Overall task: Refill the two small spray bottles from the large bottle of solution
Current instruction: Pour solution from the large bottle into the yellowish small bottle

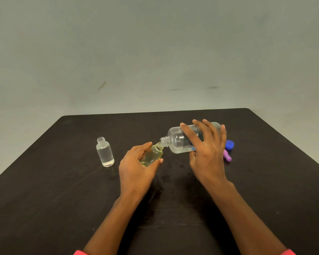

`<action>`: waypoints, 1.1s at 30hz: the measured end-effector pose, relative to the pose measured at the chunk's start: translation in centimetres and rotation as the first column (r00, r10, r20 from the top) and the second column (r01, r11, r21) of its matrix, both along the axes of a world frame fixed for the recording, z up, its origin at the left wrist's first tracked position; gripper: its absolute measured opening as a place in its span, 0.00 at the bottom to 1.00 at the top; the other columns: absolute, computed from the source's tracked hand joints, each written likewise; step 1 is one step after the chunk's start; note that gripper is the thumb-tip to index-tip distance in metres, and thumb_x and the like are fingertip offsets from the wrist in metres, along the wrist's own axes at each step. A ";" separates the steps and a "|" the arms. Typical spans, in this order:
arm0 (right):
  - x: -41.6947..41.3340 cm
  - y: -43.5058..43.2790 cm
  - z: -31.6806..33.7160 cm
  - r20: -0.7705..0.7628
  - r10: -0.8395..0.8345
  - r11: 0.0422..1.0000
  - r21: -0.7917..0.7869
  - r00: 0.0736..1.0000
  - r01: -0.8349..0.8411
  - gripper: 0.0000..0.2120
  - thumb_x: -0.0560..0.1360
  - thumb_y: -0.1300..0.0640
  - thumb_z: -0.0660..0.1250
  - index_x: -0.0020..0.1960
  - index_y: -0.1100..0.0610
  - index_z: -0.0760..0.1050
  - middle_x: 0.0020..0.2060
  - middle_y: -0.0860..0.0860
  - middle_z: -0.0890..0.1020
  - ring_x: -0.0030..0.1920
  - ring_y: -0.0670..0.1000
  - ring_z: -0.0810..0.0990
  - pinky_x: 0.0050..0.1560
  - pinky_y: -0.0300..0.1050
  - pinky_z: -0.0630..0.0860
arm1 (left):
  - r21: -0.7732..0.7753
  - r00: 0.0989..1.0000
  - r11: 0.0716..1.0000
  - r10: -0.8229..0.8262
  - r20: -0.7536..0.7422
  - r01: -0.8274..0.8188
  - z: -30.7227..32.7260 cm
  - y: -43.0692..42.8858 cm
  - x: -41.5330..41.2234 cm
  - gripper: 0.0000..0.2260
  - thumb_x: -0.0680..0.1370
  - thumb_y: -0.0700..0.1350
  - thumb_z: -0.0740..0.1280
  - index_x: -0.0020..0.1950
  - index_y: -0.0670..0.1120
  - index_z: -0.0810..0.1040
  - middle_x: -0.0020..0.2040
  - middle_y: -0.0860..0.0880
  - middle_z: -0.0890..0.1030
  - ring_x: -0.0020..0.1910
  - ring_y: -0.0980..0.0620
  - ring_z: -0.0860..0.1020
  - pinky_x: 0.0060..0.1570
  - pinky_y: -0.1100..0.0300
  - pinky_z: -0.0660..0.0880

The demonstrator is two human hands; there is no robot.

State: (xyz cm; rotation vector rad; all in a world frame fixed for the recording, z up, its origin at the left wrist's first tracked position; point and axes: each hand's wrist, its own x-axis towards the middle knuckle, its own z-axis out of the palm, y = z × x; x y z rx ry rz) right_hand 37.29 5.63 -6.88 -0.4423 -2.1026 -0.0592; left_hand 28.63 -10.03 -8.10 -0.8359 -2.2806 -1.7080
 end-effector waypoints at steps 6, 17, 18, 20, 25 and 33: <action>0.0 0.0 0.0 -0.008 -0.001 1.000 0.003 1.000 0.001 0.40 0.60 0.74 0.73 0.67 0.50 0.71 0.63 0.57 0.75 0.67 0.59 0.68 0.71 0.66 0.53 | 0.003 1.000 1.000 0.007 -0.005 -0.007 0.0 0.0 0.0 0.21 0.64 0.44 0.79 0.55 0.53 0.81 0.50 0.57 0.82 0.51 0.57 0.80 0.55 0.51 0.77; 0.0 0.0 0.0 -0.016 -0.003 1.000 0.006 1.000 0.003 0.39 0.60 0.75 0.72 0.67 0.50 0.72 0.63 0.56 0.75 0.67 0.58 0.68 0.71 0.65 0.53 | 0.007 1.000 1.000 0.009 -0.007 -0.009 0.1 0.0 0.1 0.21 0.64 0.44 0.79 0.55 0.53 0.81 0.50 0.57 0.82 0.51 0.56 0.80 0.55 0.51 0.77; 0.0 0.0 0.0 -0.016 -0.005 1.000 0.006 1.000 0.005 0.39 0.60 0.75 0.72 0.67 0.50 0.72 0.63 0.56 0.75 0.68 0.58 0.68 0.71 0.65 0.53 | 0.009 1.000 1.000 0.010 -0.005 -0.010 0.1 0.0 0.1 0.21 0.64 0.44 0.79 0.55 0.53 0.81 0.50 0.57 0.82 0.51 0.56 0.80 0.55 0.51 0.77; 0.0 0.0 0.0 -0.011 -0.009 1.000 0.005 1.000 0.009 0.40 0.60 0.75 0.72 0.67 0.50 0.72 0.63 0.56 0.75 0.68 0.58 0.68 0.72 0.64 0.52 | 0.012 1.000 1.000 0.012 -0.001 -0.012 0.1 0.0 0.1 0.21 0.64 0.44 0.79 0.55 0.54 0.81 0.49 0.57 0.82 0.51 0.56 0.80 0.55 0.51 0.77; 0.0 0.0 0.0 -0.004 -0.006 1.000 0.001 1.000 0.006 0.39 0.60 0.74 0.72 0.67 0.50 0.72 0.63 0.56 0.75 0.68 0.58 0.67 0.72 0.64 0.51 | 0.009 1.000 1.000 0.016 -0.012 -0.015 0.2 0.0 0.2 0.21 0.64 0.44 0.80 0.55 0.53 0.81 0.49 0.57 0.82 0.51 0.56 0.80 0.55 0.51 0.77; 0.0 0.0 0.0 -0.008 -0.003 1.000 0.001 1.000 0.003 0.39 0.60 0.74 0.72 0.67 0.50 0.72 0.63 0.57 0.75 0.68 0.59 0.68 0.72 0.65 0.52 | -0.001 1.000 1.000 0.021 -0.019 -0.021 0.3 0.0 0.2 0.21 0.64 0.44 0.79 0.55 0.52 0.81 0.49 0.58 0.81 0.51 0.57 0.79 0.56 0.52 0.77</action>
